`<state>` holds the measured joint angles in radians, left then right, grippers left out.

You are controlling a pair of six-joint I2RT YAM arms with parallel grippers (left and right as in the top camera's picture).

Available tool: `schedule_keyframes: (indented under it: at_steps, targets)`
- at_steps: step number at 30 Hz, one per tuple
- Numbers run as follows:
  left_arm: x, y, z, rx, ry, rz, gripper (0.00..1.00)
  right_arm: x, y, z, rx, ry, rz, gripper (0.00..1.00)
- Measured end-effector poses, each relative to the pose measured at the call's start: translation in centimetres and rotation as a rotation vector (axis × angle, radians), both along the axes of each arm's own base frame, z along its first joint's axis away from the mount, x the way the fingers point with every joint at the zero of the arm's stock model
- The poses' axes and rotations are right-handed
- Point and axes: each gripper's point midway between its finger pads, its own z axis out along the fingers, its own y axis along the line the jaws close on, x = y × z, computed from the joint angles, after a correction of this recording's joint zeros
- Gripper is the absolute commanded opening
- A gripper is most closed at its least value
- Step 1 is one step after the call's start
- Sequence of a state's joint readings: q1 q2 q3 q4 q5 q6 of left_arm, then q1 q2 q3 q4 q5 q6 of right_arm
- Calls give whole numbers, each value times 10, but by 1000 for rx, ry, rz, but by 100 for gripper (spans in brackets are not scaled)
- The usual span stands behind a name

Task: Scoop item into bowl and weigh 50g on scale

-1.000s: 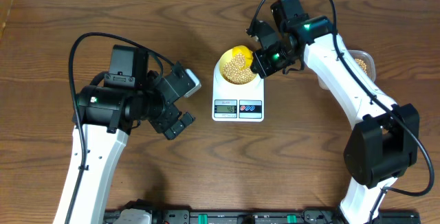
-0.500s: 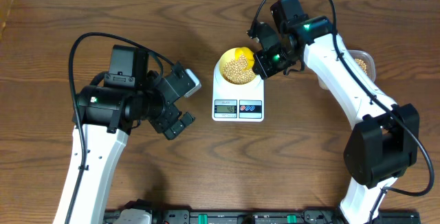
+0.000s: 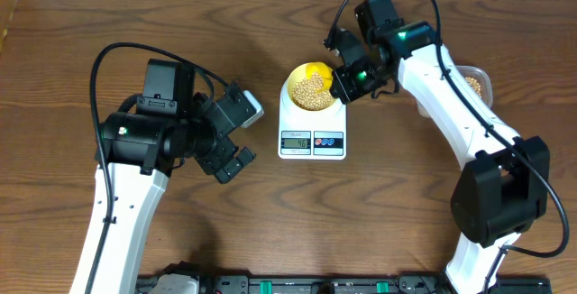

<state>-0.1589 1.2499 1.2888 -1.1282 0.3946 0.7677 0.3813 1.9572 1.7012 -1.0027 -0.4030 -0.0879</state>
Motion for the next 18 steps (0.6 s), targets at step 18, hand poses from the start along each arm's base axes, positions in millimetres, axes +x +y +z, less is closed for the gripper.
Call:
schedule_keyframes:
  at_steps: [18]
  targets:
    - [0, 0, 0, 0, 0, 0, 98, -1, 5, 1, 11, -6, 10, 1]
